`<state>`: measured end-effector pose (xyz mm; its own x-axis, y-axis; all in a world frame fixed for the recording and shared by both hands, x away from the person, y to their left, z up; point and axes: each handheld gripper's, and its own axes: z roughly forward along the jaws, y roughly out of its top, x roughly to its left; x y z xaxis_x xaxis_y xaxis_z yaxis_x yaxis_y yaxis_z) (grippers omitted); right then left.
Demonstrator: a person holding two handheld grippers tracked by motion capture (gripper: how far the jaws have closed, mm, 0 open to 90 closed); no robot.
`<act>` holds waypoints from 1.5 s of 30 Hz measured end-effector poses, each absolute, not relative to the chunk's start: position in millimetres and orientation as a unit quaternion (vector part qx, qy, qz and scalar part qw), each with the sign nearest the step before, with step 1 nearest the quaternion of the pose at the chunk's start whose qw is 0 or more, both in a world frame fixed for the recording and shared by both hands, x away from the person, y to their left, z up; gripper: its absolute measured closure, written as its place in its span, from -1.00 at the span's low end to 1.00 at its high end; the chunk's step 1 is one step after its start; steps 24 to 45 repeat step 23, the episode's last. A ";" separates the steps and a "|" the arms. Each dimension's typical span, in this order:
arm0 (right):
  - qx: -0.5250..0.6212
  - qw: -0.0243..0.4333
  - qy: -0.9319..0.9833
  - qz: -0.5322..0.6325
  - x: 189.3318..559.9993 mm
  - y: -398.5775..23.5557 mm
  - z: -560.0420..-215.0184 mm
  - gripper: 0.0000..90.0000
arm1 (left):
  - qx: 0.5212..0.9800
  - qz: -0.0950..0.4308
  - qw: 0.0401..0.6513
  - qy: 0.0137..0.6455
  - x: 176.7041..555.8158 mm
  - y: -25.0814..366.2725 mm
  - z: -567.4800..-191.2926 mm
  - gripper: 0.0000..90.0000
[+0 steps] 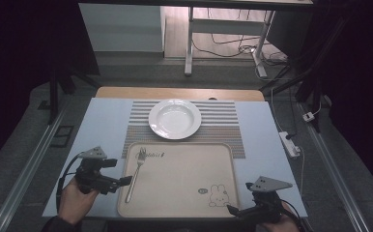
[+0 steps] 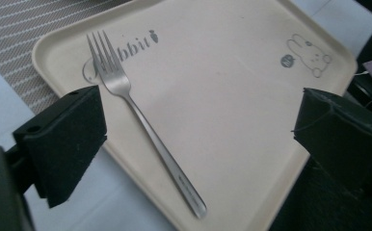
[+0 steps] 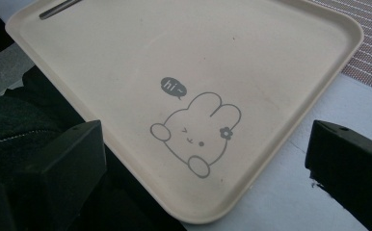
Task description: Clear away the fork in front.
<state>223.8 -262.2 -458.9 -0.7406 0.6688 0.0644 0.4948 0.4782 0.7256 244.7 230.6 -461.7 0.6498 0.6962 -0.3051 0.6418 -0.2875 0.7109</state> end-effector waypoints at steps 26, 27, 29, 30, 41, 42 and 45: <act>0.344 0.113 0.853 0.376 225.6 -260.9 -459.6 -0.98 | 0.792 0.051 0.397 0.462 197.0 261.0 -474.5 -1.00; 0.344 0.113 0.853 0.376 225.6 -260.9 -459.6 -0.98 | 0.792 0.051 0.397 0.462 197.0 261.0 -474.5 -1.00; 0.344 0.113 0.853 0.376 225.6 -260.9 -459.6 -0.98 | 0.792 0.051 0.397 0.462 197.0 261.0 -474.5 -1.00; 0.344 0.113 0.853 0.376 225.6 -260.9 -459.6 -0.98 | 0.792 0.051 0.397 0.462 197.0 261.0 -474.5 -1.00; 0.344 0.113 0.853 0.376 225.6 -260.9 -459.6 -0.98 | 0.792 0.051 0.397 0.462 197.0 261.0 -474.5 -1.00; 0.344 0.113 0.853 0.376 225.6 -260.9 -459.6 -0.98 | 0.792 0.051 0.397 0.462 197.0 261.0 -474.5 -1.00; 0.344 0.113 0.853 0.376 225.6 -260.9 -459.6 -0.98 | 0.792 0.051 0.397 0.462 197.0 261.0 -474.5 -1.00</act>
